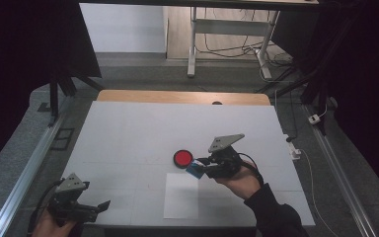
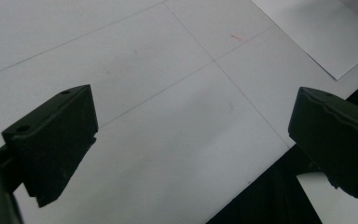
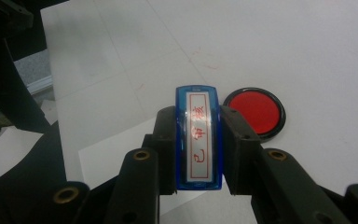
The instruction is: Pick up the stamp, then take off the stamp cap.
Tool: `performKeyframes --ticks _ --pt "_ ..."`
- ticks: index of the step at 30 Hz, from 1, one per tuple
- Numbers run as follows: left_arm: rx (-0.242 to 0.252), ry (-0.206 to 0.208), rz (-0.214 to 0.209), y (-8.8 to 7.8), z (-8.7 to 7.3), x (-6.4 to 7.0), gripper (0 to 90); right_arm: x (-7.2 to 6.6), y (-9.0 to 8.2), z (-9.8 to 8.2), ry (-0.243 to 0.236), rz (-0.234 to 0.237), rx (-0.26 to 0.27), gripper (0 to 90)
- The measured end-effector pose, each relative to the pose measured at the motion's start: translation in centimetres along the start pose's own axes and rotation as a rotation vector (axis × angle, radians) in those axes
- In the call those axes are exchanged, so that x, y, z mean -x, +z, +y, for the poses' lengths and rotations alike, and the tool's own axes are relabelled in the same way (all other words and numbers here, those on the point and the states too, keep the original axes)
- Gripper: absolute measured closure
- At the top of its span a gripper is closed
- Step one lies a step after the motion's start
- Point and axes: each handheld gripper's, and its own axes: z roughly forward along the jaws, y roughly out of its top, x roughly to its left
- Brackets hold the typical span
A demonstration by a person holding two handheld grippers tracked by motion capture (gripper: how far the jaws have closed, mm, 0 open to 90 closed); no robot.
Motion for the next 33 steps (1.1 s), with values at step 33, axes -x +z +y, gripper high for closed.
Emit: performKeyframes --ticks 33 --pt "-0.03 0.034 0.045 0.2 0.3 0.6 0.0 -2.2 0.0 0.8 -0.08 0.056 0.027 70.3"
